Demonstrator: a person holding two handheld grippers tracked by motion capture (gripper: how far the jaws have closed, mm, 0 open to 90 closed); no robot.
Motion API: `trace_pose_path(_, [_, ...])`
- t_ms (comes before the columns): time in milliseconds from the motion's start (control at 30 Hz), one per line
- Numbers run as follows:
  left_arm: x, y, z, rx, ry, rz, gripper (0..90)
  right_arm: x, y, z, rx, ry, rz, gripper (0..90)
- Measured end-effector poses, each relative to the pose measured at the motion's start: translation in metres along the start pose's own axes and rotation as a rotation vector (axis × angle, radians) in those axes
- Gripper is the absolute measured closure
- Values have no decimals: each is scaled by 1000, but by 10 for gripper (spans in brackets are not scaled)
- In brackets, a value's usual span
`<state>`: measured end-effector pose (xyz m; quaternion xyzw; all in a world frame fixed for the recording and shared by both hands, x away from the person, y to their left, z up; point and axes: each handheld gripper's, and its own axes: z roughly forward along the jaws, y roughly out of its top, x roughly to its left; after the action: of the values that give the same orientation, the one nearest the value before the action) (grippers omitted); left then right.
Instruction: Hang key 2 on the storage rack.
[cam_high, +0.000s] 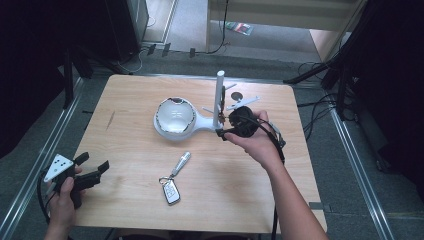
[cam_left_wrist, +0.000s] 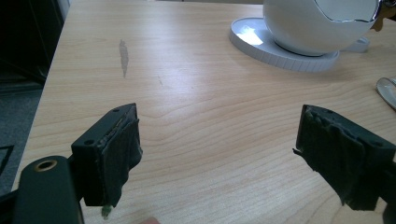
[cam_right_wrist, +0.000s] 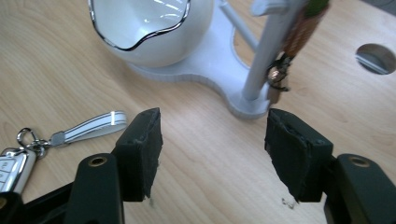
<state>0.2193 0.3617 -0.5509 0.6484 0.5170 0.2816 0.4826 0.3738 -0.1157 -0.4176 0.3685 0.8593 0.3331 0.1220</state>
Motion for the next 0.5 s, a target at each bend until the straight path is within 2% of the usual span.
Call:
trace_pose_path(167, [0,0,0,0,0,-2,145,15,-2,6,33,3,19,353])
trace_pose_path(233, [0,0,0,0,0,-2,144,22,-4,11,67,-24,26,343])
trace_pose_path(400, [0,0,0,0,0,-2,145,38,-5,22,114,-3,23,337])
trace_pose_path(500, [0,0,0,0,0,-3,145,47,-6,31,140,18,32,299])
